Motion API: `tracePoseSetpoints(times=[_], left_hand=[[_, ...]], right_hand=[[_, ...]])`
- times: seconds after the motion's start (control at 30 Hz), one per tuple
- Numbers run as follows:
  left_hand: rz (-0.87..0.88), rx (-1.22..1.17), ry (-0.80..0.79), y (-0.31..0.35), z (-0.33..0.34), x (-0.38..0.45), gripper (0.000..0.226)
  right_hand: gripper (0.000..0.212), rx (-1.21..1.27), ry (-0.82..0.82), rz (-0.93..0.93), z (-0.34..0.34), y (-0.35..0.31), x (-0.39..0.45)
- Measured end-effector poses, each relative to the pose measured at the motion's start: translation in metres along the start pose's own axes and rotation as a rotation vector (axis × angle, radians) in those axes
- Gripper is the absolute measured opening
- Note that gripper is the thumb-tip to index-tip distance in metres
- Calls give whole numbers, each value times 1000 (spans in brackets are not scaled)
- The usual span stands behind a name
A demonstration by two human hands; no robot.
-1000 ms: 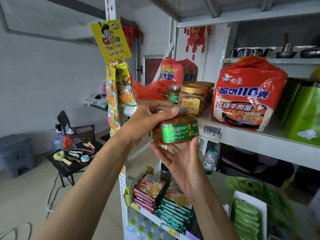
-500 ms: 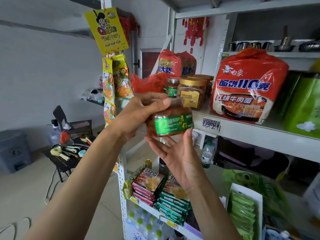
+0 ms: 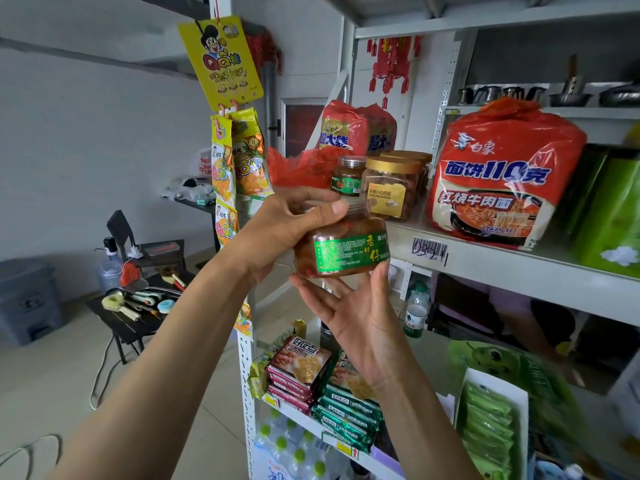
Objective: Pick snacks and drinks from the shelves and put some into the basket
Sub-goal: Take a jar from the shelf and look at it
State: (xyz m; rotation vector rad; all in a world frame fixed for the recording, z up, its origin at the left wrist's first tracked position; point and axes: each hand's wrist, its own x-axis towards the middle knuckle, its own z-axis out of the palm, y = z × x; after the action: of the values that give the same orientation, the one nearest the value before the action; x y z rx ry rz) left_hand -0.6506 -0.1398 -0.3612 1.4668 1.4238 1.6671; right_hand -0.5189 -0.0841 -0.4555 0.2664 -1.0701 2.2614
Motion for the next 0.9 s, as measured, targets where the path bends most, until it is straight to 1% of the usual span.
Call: tracePoseSetpoints(times=[0.07,0.23,0.3,0.37,0.4,0.43,0.47,0.57,0.6,0.63,0.7,0.73,0.8,0.83,0.9], left_hand=[[2,-4,-7,1,1,-1,49],[-10,-33,-9,-3,-4,-1,42],[-30,-60,4,-5,-4,-2,45],[-37,-83,6,-6,-6,-2,45],[-31,-94,-1,-7,-6,-2,42],[-23,-105,-12,-8,-7,-2,39],[-15,-122,-23,-9,-8,-3,40],[2,-175,-58,-11,-11,-5,66],[4,-173,-75,-11,-12,-5,68],[4,-153,-91,-11,-13,-5,65],[7,-78,-106,-11,-14,-5,49],[14,-37,-103,-10,-15,-5,44],[28,19,-81,-8,-15,-7,43],[33,39,-66,-6,-15,-9,43],[41,73,-48,-4,-13,-10,42]], right_hand=[[74,1,7,2,0,2,0],[68,-20,10,5,3,3,-2],[70,-17,20,5,3,4,-2],[80,-10,31,1,3,6,-1],[81,-13,32,-5,3,7,-1],[76,-21,33,-7,3,7,0],[70,-31,41,-7,2,7,0],[59,-51,80,-33,0,6,-2],[57,-63,98,-43,0,5,-2],[57,-81,119,-59,0,5,-3],[62,-117,162,-94,2,4,-2],[69,-136,182,-115,3,4,-2],[86,-182,216,-166,2,2,-1],[90,-207,234,-196,1,1,-1],[91,-273,264,-248,1,0,1]])
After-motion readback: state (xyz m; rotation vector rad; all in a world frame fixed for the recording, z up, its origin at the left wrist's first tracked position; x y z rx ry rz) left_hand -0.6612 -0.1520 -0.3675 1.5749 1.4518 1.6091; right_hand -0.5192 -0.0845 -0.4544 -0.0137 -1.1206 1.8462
